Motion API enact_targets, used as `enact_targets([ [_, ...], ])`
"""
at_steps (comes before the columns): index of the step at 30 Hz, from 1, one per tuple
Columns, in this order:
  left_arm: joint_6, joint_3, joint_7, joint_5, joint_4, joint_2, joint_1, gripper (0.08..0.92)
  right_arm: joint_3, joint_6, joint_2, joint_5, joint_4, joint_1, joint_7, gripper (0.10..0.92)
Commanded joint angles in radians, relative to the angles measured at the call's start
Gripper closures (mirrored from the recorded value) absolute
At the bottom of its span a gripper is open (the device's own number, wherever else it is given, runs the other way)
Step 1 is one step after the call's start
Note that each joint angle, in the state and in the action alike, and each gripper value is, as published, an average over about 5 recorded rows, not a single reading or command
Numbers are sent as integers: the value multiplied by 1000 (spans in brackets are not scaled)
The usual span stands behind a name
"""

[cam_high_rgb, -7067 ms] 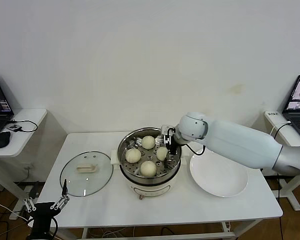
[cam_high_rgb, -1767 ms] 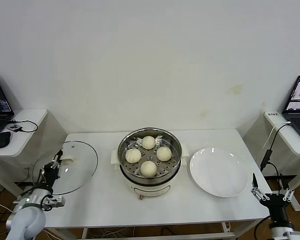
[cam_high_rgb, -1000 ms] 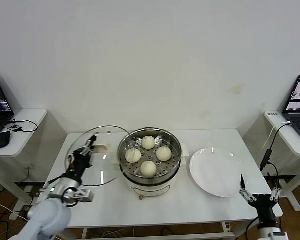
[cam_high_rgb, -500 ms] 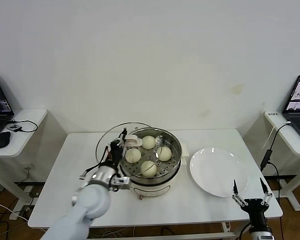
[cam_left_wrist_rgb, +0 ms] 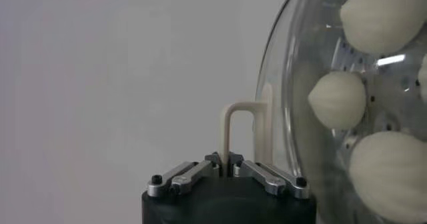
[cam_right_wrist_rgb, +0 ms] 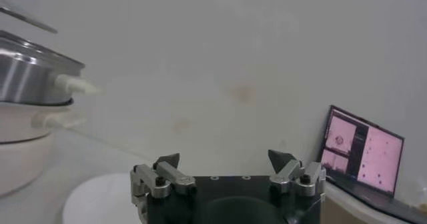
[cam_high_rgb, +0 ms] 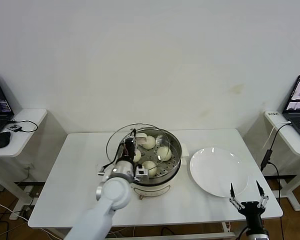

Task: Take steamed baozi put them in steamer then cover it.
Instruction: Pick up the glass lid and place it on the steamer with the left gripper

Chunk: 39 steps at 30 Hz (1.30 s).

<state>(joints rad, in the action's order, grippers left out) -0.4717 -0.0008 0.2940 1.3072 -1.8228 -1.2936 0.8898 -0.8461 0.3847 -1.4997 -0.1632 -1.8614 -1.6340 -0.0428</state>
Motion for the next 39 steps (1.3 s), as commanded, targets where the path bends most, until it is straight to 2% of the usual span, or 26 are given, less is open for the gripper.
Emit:
enact_targets([
  [1, -21, 21, 39, 89, 42, -100, -8, 855, 10, 6, -6, -15, 10, 2, 2, 203],
  [18, -4, 35, 31, 142, 66, -154, 15, 855, 18, 18, -4, -19, 31, 5, 6, 202],
  [34, 22, 27, 12, 178, 65, -173, 32, 852, 25, 22, 0, -21, 39, 8, 5, 203],
  [37, 26, 25, 7, 182, 50, -173, 41, 806, 28, 22, 1, -22, 39, 9, 5, 202],
  [39, 27, 24, 5, 182, 34, -170, 50, 747, 29, 22, 0, -23, 39, 8, 5, 203],
])
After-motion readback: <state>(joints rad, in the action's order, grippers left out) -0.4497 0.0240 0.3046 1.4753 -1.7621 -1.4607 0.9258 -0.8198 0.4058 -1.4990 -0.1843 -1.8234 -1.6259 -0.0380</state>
